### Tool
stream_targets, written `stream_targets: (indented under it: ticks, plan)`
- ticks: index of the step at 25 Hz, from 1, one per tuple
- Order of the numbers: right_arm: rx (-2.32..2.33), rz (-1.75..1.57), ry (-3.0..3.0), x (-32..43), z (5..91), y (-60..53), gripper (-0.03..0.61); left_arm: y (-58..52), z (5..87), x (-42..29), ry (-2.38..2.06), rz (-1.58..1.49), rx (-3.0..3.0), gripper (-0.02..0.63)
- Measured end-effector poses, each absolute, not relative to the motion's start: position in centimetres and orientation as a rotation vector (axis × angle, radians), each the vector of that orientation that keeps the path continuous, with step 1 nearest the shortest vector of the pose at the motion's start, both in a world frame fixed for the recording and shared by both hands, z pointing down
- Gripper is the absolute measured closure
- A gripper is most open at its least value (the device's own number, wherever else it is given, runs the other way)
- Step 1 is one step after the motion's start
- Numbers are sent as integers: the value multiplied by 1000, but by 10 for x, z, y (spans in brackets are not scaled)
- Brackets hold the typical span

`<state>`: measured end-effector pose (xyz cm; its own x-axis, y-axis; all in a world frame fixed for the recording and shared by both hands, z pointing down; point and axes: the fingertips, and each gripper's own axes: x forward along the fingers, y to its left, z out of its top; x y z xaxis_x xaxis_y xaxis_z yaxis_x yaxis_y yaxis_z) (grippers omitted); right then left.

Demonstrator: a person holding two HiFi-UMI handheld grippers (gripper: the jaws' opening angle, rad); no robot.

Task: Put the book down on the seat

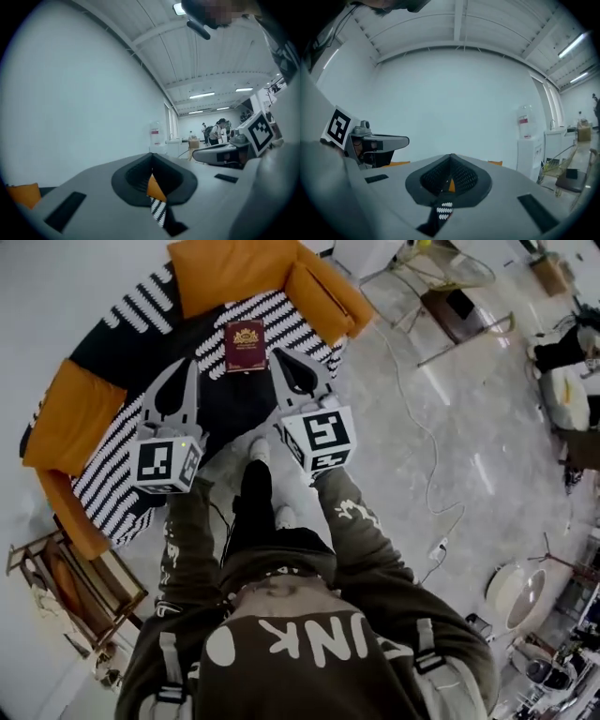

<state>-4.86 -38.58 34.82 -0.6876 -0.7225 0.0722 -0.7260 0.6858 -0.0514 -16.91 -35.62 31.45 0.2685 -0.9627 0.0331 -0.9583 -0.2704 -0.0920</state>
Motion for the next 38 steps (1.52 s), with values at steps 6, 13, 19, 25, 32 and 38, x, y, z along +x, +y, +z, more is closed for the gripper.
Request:
stream_targets:
  ticks: [6, 13, 19, 25, 32, 38]
  plan:
    - [1219, 45, -2891, -32, 268, -300, 568, -272, 244, -145, 1812, -128, -2459, 611]
    - [1212, -23, -2885, -36, 237, -257, 568, -222, 215, -145, 1773, -151, -2446, 611]
    - [1215, -58, -2875, -56, 229, -237, 569, -204, 198, -167, 1740, -127, -2441, 611]
    - [1241, -77, -2866, -68, 221, -223, 571, -192, 189, -176, 1699, -112, -2444, 611]
    - [1249, -90, -2854, -76, 220, -220, 571, -190, 191, -182, 1689, -101, -2453, 611]
    - [1251, -91, -2851, -78, 219, -220, 571, -188, 192, -185, 1695, -91, -2452, 611]
